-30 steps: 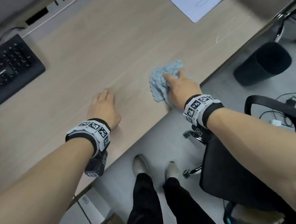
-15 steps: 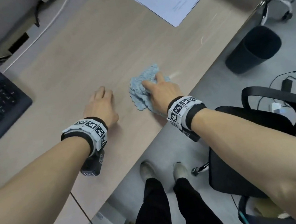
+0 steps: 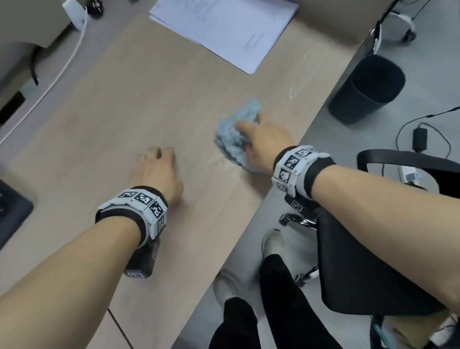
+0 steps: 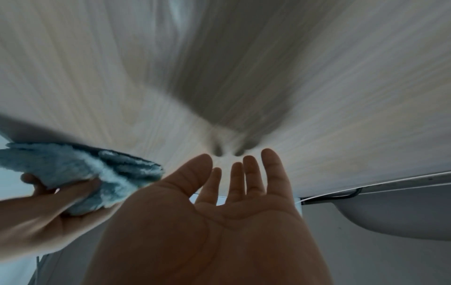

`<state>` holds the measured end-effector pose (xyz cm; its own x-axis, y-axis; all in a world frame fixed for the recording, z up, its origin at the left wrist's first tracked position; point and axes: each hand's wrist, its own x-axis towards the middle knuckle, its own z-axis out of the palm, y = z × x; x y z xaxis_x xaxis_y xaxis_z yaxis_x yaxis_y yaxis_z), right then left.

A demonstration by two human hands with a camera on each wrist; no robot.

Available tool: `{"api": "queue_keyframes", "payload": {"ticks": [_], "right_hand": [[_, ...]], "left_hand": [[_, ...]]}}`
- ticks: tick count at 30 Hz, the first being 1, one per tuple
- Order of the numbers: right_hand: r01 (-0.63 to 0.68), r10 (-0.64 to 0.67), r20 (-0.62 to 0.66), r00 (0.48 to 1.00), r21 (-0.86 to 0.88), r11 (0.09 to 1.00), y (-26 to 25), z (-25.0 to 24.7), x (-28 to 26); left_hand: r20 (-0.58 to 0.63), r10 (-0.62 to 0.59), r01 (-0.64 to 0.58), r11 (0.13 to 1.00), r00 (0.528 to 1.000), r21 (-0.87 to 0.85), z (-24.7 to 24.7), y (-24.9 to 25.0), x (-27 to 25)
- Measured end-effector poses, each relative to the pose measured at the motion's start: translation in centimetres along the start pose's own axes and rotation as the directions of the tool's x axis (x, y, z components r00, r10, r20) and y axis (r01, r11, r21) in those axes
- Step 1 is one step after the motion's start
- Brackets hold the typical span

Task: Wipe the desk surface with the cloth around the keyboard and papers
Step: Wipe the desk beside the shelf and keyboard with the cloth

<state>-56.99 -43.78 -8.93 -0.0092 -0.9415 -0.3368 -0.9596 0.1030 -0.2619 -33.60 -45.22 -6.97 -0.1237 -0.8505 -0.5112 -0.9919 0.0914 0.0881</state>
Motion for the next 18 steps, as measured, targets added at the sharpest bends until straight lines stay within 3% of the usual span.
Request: {"api": "queue_keyframes", "payload": {"ticks": [3, 12, 18], "right_hand": [[0.061, -0.059, 0.023, 0.998, -0.056, 0.997, 0.8, 0.8, 1.4], [-0.187, 0.188, -0.085, 0.979, 0.019, 0.982, 12.1, -4.9, 7.6], [-0.447, 0.451, -0.082, 0.889, 0.064, 0.892, 19.6, -8.8, 8.2]], "left_hand": [[-0.013, 0.037, -0.038, 0.998, 0.999, -0.043, -0.5, 1.8, 2.0], [-0.025, 0.062, -0.063, 0.997, 0.998, -0.041, -2.4, 9.3, 8.0], [0.029, 0.008, -0.006, 0.998, 1.0, -0.067, -3.3, 13.2, 10.2]]}}
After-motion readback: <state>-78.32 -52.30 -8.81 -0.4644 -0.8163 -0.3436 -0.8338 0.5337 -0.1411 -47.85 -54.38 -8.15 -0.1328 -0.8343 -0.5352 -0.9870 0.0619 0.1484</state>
